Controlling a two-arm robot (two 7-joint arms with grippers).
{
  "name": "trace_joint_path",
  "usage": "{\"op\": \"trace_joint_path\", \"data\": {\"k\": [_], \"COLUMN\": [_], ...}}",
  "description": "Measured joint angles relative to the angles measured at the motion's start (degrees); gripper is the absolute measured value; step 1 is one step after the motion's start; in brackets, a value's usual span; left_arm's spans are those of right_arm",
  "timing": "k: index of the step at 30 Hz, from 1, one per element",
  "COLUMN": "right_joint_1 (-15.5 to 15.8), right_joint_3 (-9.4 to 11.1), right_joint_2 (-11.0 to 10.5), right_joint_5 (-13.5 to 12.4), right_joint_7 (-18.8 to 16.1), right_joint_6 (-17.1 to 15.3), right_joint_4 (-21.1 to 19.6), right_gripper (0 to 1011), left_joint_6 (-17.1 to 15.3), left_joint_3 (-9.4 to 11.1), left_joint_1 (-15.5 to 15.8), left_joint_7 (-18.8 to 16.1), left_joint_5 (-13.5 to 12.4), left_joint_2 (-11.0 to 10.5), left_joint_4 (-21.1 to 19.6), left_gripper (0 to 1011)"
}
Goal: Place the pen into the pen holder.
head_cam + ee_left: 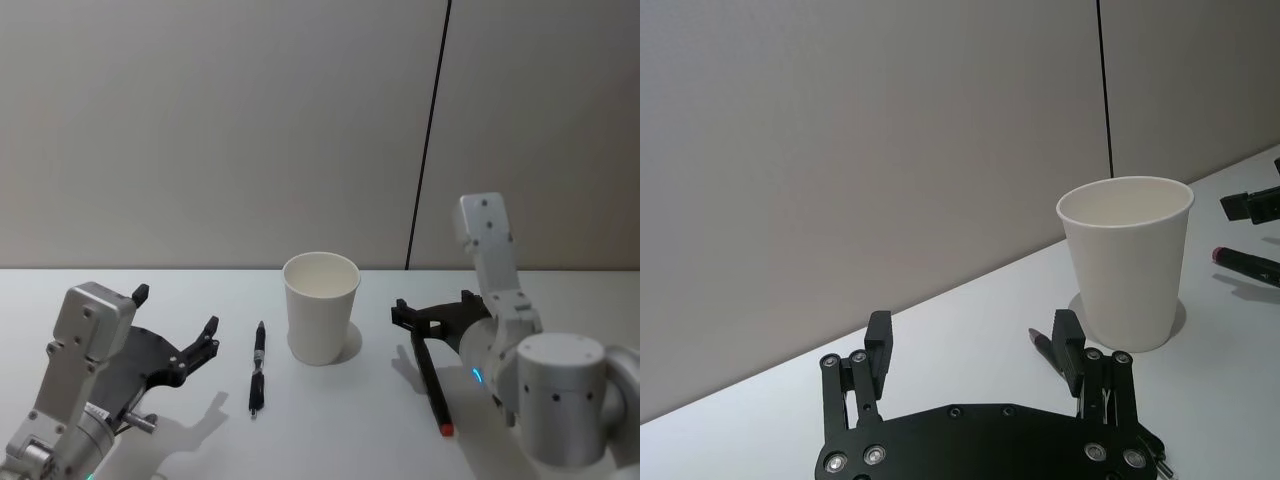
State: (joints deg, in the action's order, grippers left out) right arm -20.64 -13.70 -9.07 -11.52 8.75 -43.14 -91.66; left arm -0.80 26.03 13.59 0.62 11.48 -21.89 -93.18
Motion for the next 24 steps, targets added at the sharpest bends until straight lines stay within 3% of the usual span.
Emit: {"op": "trace_joint_path", "data": {"k": [12,24], "right_joint_1": [-3.6,-4.1], "right_joint_3": [-0.7,-0.3], "right_joint_2": [1.1,2.0], "right_joint_5": [0.7,1.1], "right_joint_7": [0.5,0.9], "right_joint_6": [-6.8,-9.1], "right_joint_4": [2.9,5.0], "right_gripper": [1001,1001], "left_joint_6": [0.0,0.0], "left_joint_3": [0.0,0.0], "left_joint_1": [0.0,0.0], "left_joint_7": [0.0,0.0], "left_joint_5": [0.0,0.0], "left_joint_2": [0.0,0.0], "left_joint_4": [0.0,0.0], "left_gripper": [1003,1003]}}
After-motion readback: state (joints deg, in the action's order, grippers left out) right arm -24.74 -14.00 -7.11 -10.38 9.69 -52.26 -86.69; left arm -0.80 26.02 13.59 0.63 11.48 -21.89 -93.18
